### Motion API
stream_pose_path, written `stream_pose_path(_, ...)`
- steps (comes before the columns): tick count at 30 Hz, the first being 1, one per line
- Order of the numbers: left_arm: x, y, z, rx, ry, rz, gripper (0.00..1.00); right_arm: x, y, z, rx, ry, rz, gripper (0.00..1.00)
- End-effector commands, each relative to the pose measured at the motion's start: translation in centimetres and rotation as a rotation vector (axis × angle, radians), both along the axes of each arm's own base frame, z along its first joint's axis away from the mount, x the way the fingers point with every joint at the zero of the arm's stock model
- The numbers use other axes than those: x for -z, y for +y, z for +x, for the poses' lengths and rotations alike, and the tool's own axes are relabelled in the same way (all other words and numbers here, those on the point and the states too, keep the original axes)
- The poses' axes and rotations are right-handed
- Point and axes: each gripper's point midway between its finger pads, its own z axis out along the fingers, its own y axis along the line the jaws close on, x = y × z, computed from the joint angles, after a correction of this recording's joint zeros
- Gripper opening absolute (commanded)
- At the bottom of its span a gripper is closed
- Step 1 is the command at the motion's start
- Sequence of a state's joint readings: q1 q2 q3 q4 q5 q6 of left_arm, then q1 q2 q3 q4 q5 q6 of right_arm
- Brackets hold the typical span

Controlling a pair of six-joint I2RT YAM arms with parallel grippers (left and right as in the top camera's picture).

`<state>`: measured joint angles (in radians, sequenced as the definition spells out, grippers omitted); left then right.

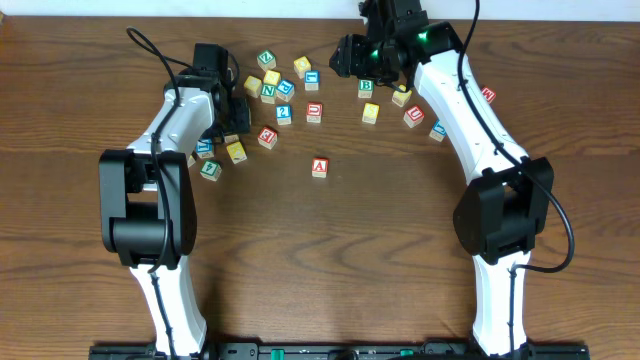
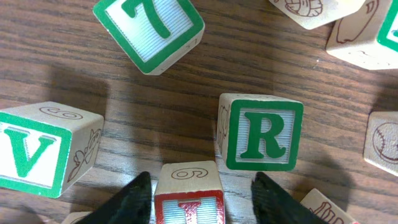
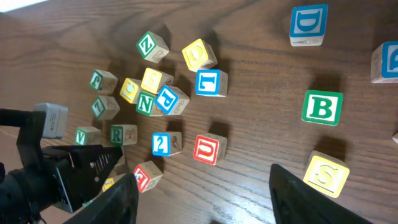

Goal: Spell out AI2
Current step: 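Grasp the red I block with the left gripper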

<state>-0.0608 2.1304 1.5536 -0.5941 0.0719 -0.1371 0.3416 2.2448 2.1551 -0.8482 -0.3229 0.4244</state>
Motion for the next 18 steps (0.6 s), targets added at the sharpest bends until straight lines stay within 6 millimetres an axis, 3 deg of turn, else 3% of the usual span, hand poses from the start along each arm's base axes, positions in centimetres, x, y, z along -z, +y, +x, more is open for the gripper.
stream_pose_path(1, 0.7, 0.4, -0.2, -0.002, 0.017, 0.015, 0.42, -2.8, -0.1, 0.1, -0.008, -0.064, 0.003, 0.63)
stream_pose_path(5, 0.8, 0.4, -0.5, -0.002, 0.03, 0.016, 0.31, -2.7, -0.3, 0.1, -0.002, -0.068, -0.01, 0.66)
stream_pose_path(12, 0.6, 0.9, -0.6, -0.009, 0.032, 0.041, 0.27, -2.7, -0.4, 0.1, -0.001, -0.067, -0.012, 0.69)
stream_pose_path(18, -2.3, 0.8, -0.2, -0.01, -0.027, 0.037, 0.27, -2.7, -0.4, 0.1, -0.001, -0.066, -0.012, 0.7)
